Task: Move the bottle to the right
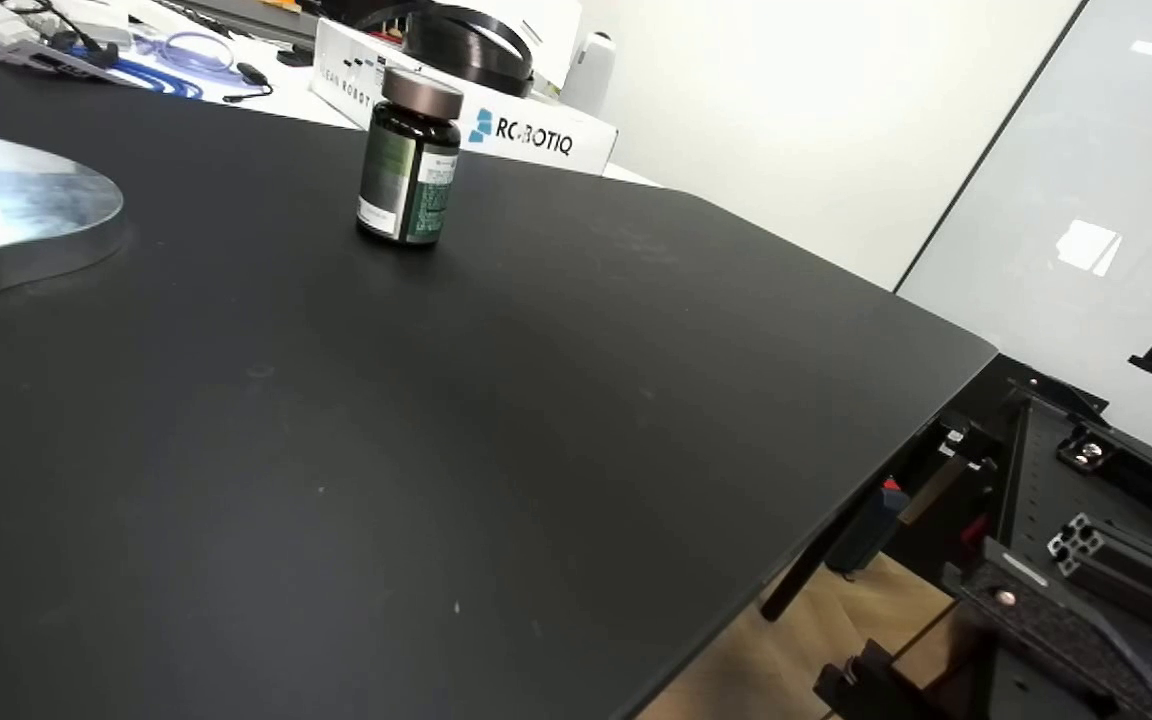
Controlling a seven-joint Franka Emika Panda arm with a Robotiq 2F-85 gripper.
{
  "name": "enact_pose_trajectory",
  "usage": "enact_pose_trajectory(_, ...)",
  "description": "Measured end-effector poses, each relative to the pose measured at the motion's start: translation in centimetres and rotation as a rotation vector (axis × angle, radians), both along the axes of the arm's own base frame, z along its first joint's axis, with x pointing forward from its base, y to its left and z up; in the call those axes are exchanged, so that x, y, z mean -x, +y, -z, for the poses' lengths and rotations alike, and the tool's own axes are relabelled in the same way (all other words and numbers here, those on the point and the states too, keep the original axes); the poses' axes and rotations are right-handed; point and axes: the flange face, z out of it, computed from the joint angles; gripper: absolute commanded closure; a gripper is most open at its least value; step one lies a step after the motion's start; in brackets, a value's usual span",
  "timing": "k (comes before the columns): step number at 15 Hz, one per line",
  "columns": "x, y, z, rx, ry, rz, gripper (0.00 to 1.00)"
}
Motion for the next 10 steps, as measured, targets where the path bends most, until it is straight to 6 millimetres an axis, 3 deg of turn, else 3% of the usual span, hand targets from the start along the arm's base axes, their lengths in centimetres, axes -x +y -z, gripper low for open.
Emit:
enact_pose_trajectory(6,-0.4,0.3,6.2,0.02,0.031,-0.031,0.0)
enact_pose_trajectory(10,-0.4,0.4,9.0,0.031,0.055,-0.042,0.0)
